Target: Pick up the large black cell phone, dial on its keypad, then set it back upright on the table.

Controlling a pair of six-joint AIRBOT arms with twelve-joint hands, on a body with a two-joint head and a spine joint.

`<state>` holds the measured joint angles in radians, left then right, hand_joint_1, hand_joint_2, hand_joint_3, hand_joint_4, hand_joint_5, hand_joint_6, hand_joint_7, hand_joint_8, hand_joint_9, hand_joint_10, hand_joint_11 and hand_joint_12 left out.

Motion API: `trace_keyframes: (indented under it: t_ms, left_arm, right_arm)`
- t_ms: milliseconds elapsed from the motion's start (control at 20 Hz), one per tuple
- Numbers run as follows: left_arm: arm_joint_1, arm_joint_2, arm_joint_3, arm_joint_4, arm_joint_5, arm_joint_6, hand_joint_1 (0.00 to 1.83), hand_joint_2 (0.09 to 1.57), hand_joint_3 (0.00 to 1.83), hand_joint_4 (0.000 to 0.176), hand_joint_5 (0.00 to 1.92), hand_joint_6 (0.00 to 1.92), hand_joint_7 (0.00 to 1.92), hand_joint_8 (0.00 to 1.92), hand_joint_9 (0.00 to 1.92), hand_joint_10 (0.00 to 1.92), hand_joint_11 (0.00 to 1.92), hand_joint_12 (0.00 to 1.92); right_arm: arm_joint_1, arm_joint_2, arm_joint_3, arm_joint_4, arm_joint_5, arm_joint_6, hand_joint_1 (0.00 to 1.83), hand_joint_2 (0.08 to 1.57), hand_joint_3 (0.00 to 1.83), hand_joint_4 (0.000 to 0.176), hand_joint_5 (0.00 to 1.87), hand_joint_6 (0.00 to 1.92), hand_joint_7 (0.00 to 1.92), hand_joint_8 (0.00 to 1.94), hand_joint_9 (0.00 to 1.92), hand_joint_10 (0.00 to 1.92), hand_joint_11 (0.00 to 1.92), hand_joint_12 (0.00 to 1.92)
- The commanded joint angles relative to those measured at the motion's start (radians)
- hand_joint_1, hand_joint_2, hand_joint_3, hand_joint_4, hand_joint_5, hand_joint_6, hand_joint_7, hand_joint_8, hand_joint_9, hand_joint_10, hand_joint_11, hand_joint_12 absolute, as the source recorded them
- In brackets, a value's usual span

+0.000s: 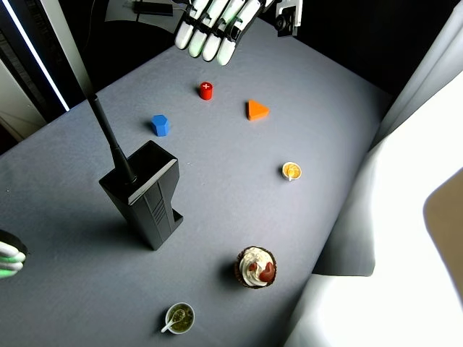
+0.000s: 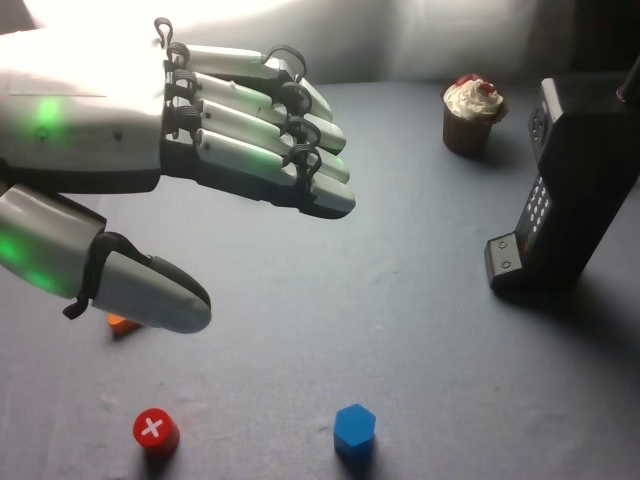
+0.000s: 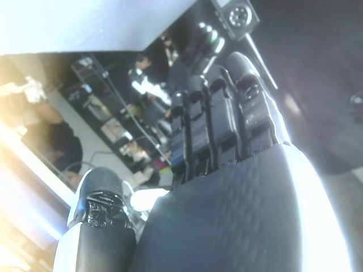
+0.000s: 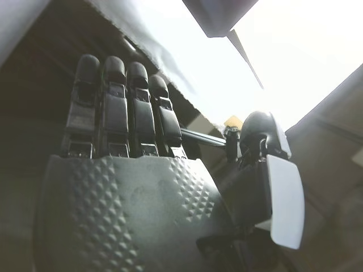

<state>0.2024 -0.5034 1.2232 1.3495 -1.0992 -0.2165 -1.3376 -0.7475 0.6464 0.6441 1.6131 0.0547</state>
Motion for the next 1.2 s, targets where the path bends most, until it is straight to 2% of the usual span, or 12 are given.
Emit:
trace_keyframes:
  t_ms: [0, 50, 200, 250, 400, 550, 600, 650, 750, 850, 1050, 1150]
  left_arm:
    - [-0.023, 0.003, 0.0, -0.101, -0.055, 0.0, 0.0, 1.22, 0.0, 0.0, 0.34, 0.0, 0.34, 0.0, 0.25, 0.0, 0.0, 0.56]
    - [-0.023, 0.003, 0.0, -0.101, -0.056, 0.001, 0.0, 1.22, 0.0, 0.0, 0.33, 0.0, 0.33, 0.0, 0.23, 0.0, 0.0, 0.52]
    - [-0.023, 0.001, 0.0, -0.101, -0.056, 0.01, 0.0, 1.22, 0.0, 0.0, 0.35, 0.01, 0.35, 0.01, 0.26, 0.01, 0.0, 0.62]
    - [-0.023, 0.001, 0.0, -0.101, -0.056, 0.012, 0.0, 1.22, 0.0, 0.0, 0.37, 0.01, 0.38, 0.01, 0.3, 0.02, 0.0, 0.72]
    - [-0.023, 0.001, 0.0, -0.102, -0.049, 0.023, 0.03, 1.23, 0.0, 0.0, 0.34, 0.0, 0.37, 0.0, 0.28, 0.0, 0.0, 0.66]
    - [-0.023, 0.0, 0.0, -0.106, -0.057, 0.025, 0.0, 1.23, 0.0, 0.0, 0.32, 0.0, 0.34, 0.0, 0.25, 0.0, 0.0, 0.5]
    - [-0.023, -0.001, 0.0, -0.106, -0.06, 0.027, 0.0, 1.24, 0.0, 0.0, 0.29, 0.0, 0.32, 0.0, 0.22, 0.0, 0.0, 0.42]
    - [-0.023, -0.001, 0.0, -0.107, -0.064, 0.033, 0.01, 1.24, 0.0, 0.0, 0.29, 0.0, 0.34, 0.0, 0.23, 0.0, 0.0, 0.44]
    - [-0.023, -0.001, 0.0, -0.112, -0.068, 0.048, 0.03, 1.24, 0.0, 0.0, 0.34, 0.01, 0.37, 0.0, 0.27, 0.01, 0.0, 0.62]
    - [-0.021, -0.001, 0.0, -0.116, -0.073, 0.065, 0.01, 1.24, 0.0, 0.0, 0.35, 0.0, 0.39, 0.0, 0.28, 0.01, 0.0, 0.61]
    - [-0.02, -0.002, 0.0, -0.116, -0.07, 0.074, 0.0, 1.23, 0.0, 0.0, 0.29, 0.0, 0.34, 0.0, 0.26, 0.0, 0.0, 0.54]
    - [-0.02, -0.002, 0.0, -0.116, -0.068, 0.077, 0.0, 1.24, 0.0, 0.0, 0.29, 0.0, 0.34, 0.0, 0.27, 0.0, 0.0, 0.58]
  right_arm:
    - [0.004, -0.001, 0.016, -0.015, 0.097, 0.011, 0.27, 1.06, 0.0, 0.0, 0.26, 0.01, 0.3, 0.01, 0.3, 0.01, 0.0, 0.76]
    - [0.004, -0.006, 0.029, -0.032, 0.09, 0.013, 0.28, 1.05, 0.0, 0.0, 0.27, 0.01, 0.31, 0.01, 0.3, 0.0, 0.0, 0.79]
    - [0.008, -0.037, 0.08, -0.115, 0.075, 0.018, 0.31, 1.02, 0.0, 0.0, 0.28, 0.0, 0.31, 0.0, 0.29, 0.0, 0.0, 0.8]
    - [0.01, -0.039, 0.084, -0.115, 0.073, 0.02, 0.34, 1.0, 0.0, 0.0, 0.25, 0.0, 0.28, 0.0, 0.27, 0.0, 0.0, 0.77]
    - [0.023, -0.053, 0.122, -0.12, 0.061, 0.032, 0.38, 0.96, 0.0, 0.0, 0.25, 0.0, 0.27, 0.0, 0.25, 0.0, 0.0, 0.75]
    - [0.049, -0.06, 0.168, -0.124, 0.044, 0.037, 0.42, 0.91, 0.0, 0.0, 0.28, 0.01, 0.27, 0.0, 0.25, 0.0, 0.0, 0.78]
    - [0.06, -0.062, 0.179, -0.124, 0.038, 0.037, 0.39, 0.92, 0.0, 0.0, 0.21, 0.0, 0.21, 0.0, 0.21, 0.0, 0.0, 0.72]
    - [0.077, -0.063, 0.191, -0.124, 0.029, 0.037, 0.37, 0.92, 0.0, 0.0, 0.15, 0.0, 0.15, 0.0, 0.16, 0.0, 0.0, 0.61]
    - [0.098, -0.063, 0.206, -0.124, 0.017, 0.037, 0.38, 0.9, 0.0, 0.0, 0.14, 0.0, 0.14, 0.0, 0.15, 0.0, 0.0, 0.63]
    - [0.118, -0.063, 0.221, -0.126, 0.007, 0.035, 0.42, 0.9, 0.0, 0.0, 0.12, 0.0, 0.12, 0.0, 0.11, 0.0, 0.0, 0.6]
    - [0.165, -0.063, 0.253, -0.16, -0.023, 0.035, 0.39, 0.98, 0.01, 0.0, 0.0, 0.0, 0.0, 0.0, 0.0, 0.0, 0.0, 0.31]
    - [0.193, -0.063, 0.273, -0.184, -0.043, 0.035, 0.5, 0.96, 0.0, 0.0, 0.0, 0.0, 0.0, 0.0, 0.01, 0.0, 0.0, 0.34]
